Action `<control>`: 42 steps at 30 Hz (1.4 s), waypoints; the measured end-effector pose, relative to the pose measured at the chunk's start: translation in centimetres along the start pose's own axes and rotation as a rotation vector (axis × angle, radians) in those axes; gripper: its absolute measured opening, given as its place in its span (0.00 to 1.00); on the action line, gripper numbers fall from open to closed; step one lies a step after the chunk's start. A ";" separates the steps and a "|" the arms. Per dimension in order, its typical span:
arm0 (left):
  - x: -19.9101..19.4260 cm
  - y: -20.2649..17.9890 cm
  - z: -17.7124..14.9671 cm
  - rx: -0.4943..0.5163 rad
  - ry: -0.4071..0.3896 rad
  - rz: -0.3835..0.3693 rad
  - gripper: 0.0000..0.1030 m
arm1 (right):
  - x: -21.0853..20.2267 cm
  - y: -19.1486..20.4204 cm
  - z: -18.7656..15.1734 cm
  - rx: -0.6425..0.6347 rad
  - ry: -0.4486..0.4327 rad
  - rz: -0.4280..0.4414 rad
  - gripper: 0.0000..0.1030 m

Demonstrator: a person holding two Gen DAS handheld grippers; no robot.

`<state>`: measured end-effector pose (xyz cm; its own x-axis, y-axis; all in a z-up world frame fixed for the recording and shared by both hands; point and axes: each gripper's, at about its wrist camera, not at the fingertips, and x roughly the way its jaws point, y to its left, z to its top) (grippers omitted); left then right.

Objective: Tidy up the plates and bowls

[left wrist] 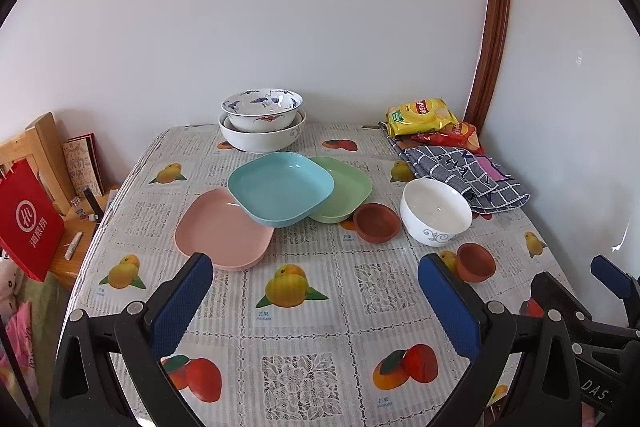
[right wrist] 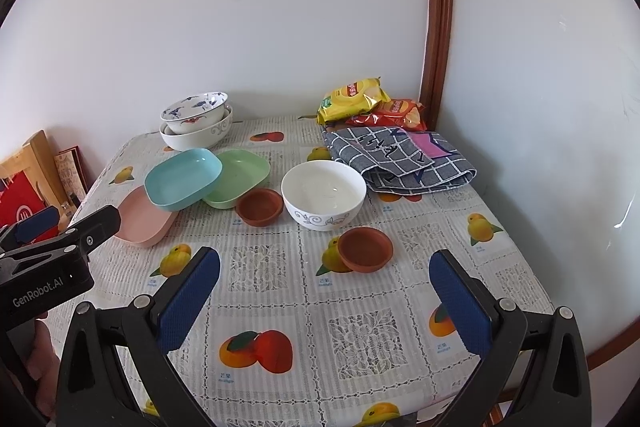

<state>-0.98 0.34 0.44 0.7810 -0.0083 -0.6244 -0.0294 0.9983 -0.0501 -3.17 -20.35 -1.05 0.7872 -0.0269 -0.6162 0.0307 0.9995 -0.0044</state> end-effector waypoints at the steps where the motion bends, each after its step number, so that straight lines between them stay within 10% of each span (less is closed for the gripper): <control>1: 0.0 0.0 0.0 0.001 -0.001 0.001 1.00 | -0.1 0.0 0.0 0.002 -0.003 0.000 1.00; 42: -0.8 -0.5 0.0 0.011 -0.015 -0.022 1.00 | -0.4 -0.2 -0.3 0.010 -0.009 0.006 1.00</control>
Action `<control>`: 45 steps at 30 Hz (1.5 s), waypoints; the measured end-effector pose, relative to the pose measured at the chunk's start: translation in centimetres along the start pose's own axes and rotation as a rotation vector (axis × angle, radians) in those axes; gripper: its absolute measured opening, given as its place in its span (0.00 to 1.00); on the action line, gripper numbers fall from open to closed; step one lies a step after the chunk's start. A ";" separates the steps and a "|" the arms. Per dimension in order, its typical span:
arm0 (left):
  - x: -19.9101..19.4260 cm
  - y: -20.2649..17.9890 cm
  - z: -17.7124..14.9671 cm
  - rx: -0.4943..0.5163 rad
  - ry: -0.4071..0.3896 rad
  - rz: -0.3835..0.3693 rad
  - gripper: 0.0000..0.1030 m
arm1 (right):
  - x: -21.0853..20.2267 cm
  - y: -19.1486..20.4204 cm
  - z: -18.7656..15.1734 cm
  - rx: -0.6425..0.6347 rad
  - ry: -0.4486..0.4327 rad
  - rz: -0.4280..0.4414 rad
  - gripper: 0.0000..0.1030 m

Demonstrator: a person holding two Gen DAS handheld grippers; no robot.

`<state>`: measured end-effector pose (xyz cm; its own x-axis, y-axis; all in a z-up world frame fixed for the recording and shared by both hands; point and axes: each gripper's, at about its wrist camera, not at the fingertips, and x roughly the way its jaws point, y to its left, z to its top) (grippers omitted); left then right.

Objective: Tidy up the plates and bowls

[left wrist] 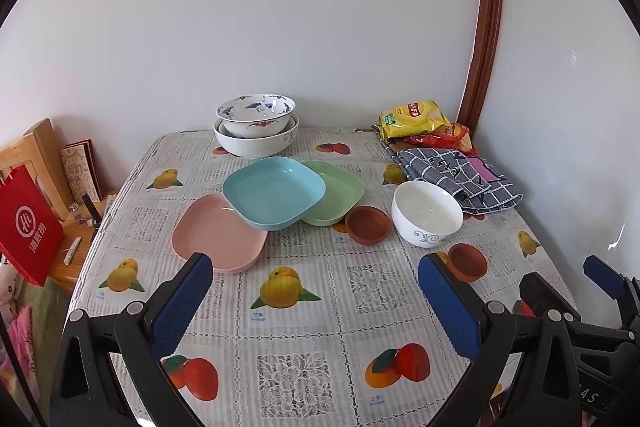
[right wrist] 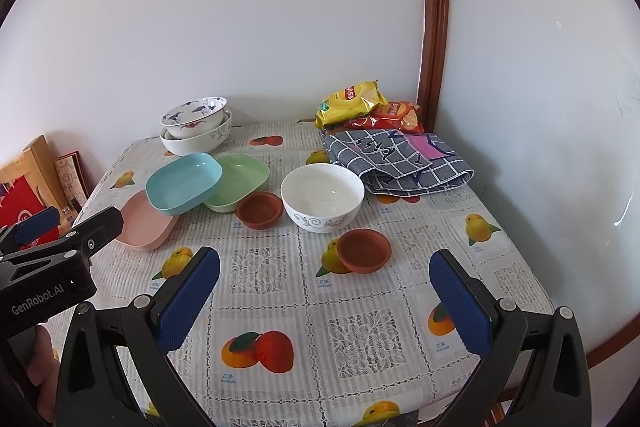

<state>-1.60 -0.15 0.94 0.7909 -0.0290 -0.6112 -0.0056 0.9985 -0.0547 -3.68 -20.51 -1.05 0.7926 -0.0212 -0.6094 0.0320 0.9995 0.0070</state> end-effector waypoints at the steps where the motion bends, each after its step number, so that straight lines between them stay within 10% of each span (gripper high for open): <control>1: 0.0 0.0 0.0 0.001 0.000 0.001 1.00 | 0.0 0.0 0.0 0.000 0.000 -0.001 1.00; 27: 1.2 -0.1 0.2 -0.007 0.012 -0.019 1.00 | 1.6 0.1 -0.2 0.030 0.012 0.020 1.00; 45: 9.6 3.8 0.6 -0.069 0.162 -0.024 1.00 | 8.4 1.8 2.1 0.026 0.079 0.038 1.00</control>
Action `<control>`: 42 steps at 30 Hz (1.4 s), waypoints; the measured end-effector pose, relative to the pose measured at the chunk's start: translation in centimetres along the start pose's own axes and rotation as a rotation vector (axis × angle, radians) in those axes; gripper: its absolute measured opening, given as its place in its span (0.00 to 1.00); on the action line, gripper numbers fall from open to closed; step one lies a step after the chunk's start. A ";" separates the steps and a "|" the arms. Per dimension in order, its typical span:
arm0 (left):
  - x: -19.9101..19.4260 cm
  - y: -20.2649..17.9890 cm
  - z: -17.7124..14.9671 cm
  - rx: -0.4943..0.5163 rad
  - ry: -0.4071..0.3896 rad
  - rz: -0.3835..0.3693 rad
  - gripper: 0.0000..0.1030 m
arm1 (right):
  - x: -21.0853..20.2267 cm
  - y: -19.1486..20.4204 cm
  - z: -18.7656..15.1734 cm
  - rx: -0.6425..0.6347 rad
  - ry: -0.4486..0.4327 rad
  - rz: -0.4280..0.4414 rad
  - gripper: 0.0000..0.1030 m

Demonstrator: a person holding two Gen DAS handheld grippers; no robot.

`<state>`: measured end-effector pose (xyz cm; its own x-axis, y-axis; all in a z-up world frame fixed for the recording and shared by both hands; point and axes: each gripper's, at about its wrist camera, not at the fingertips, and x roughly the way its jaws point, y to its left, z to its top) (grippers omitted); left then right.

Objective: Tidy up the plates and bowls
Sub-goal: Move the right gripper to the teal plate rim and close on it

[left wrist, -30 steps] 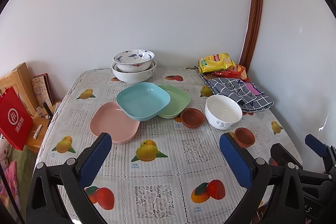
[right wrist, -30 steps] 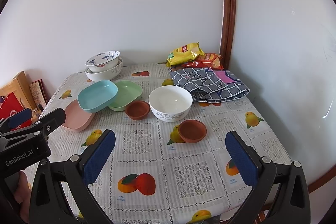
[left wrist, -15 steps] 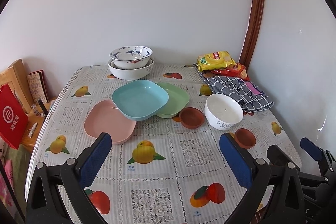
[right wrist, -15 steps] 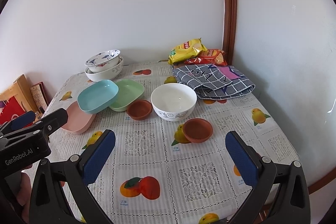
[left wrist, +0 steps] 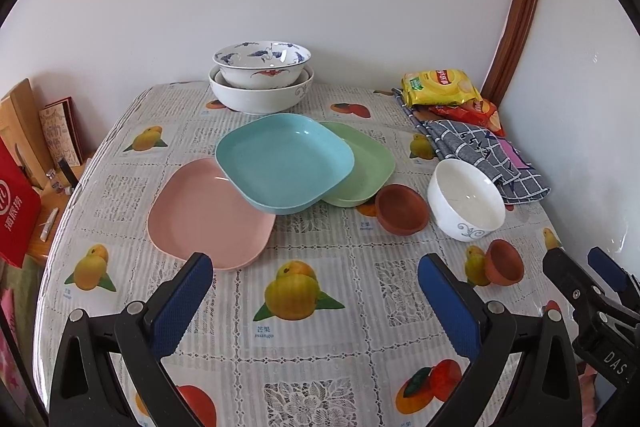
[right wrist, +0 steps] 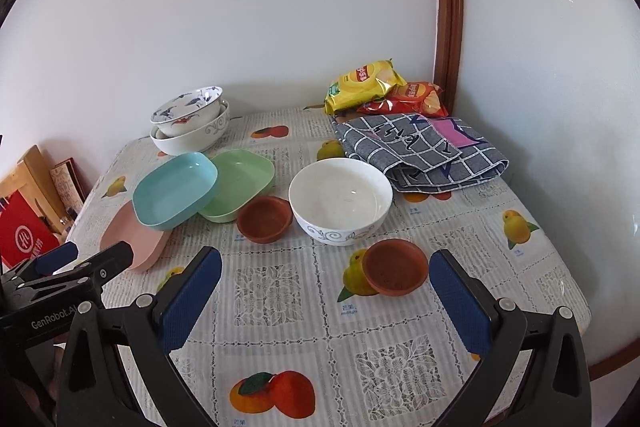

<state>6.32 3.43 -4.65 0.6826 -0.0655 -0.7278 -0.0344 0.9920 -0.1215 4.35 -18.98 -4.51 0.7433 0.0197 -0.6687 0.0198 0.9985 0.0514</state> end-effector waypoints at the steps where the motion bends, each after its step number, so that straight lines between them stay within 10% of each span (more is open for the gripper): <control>1: 0.4 0.4 0.2 -0.005 0.006 0.000 1.00 | 0.6 0.2 0.2 -0.004 0.014 0.005 1.00; 23: 7.5 8.1 5.5 -0.116 0.047 0.086 0.95 | 9.8 7.9 4.8 -0.109 0.095 0.124 0.93; 42: 13.9 10.4 8.7 -0.114 0.079 0.031 0.68 | 15.9 10.7 5.7 -0.063 0.173 0.142 0.72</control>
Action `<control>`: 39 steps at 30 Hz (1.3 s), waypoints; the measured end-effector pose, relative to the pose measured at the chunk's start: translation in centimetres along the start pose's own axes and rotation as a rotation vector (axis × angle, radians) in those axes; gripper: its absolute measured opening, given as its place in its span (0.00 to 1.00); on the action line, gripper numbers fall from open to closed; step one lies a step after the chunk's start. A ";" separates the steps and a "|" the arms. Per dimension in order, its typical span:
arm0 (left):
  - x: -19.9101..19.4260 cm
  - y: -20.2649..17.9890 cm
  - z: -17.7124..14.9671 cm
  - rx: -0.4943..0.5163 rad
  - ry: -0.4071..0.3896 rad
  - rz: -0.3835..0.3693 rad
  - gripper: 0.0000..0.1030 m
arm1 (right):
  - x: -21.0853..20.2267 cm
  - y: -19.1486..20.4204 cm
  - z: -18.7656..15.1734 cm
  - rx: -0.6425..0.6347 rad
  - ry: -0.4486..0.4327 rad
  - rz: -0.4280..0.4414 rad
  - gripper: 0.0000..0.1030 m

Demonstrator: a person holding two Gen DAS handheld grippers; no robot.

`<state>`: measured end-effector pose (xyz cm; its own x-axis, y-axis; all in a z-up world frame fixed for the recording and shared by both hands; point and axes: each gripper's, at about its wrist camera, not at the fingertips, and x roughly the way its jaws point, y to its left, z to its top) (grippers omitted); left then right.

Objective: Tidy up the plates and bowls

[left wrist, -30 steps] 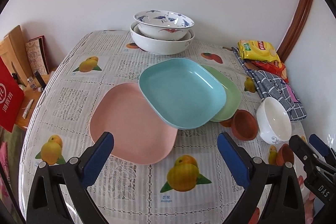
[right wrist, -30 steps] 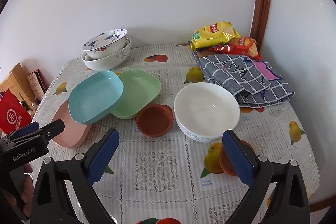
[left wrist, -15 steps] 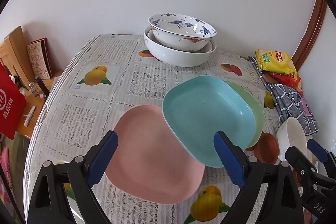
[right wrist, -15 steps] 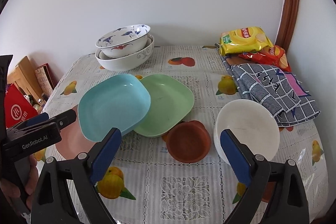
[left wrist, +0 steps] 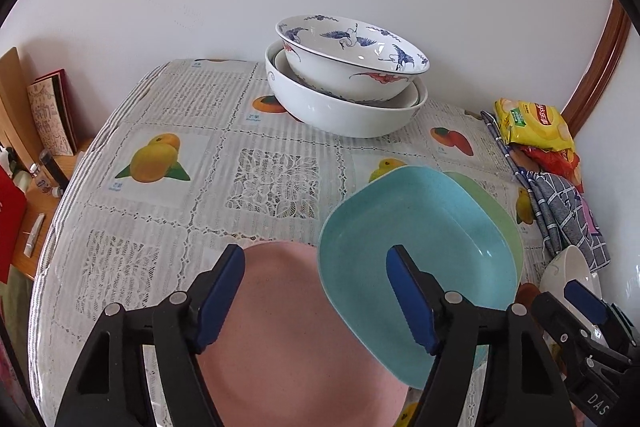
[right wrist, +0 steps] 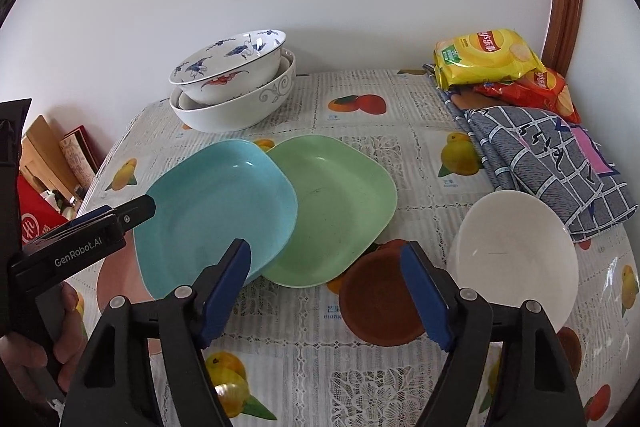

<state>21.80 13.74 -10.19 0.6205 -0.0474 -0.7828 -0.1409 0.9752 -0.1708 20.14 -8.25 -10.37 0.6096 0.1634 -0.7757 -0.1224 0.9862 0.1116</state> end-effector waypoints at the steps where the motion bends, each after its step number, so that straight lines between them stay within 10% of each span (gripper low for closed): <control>1: 0.3 0.0 0.1 0.003 0.002 -0.006 0.68 | 0.3 0.1 0.0 0.007 0.008 0.008 0.72; 20: 3.4 -0.6 1.1 0.009 0.044 -0.056 0.35 | 4.5 1.8 0.9 -0.017 0.068 0.024 0.40; 25: 3.4 -0.8 0.8 0.018 0.055 -0.075 0.17 | 4.8 2.0 1.0 -0.016 0.075 0.017 0.15; 39: -0.1 -2.0 0.5 0.020 0.022 -0.087 0.12 | 1.4 1.1 1.2 0.019 0.016 0.017 0.13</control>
<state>22.41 11.93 -9.46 0.6128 -0.1370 -0.7783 -0.0711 0.9713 -0.2269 21.73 -6.86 -10.58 0.5951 0.1799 -0.7833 -0.1175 0.9836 0.1366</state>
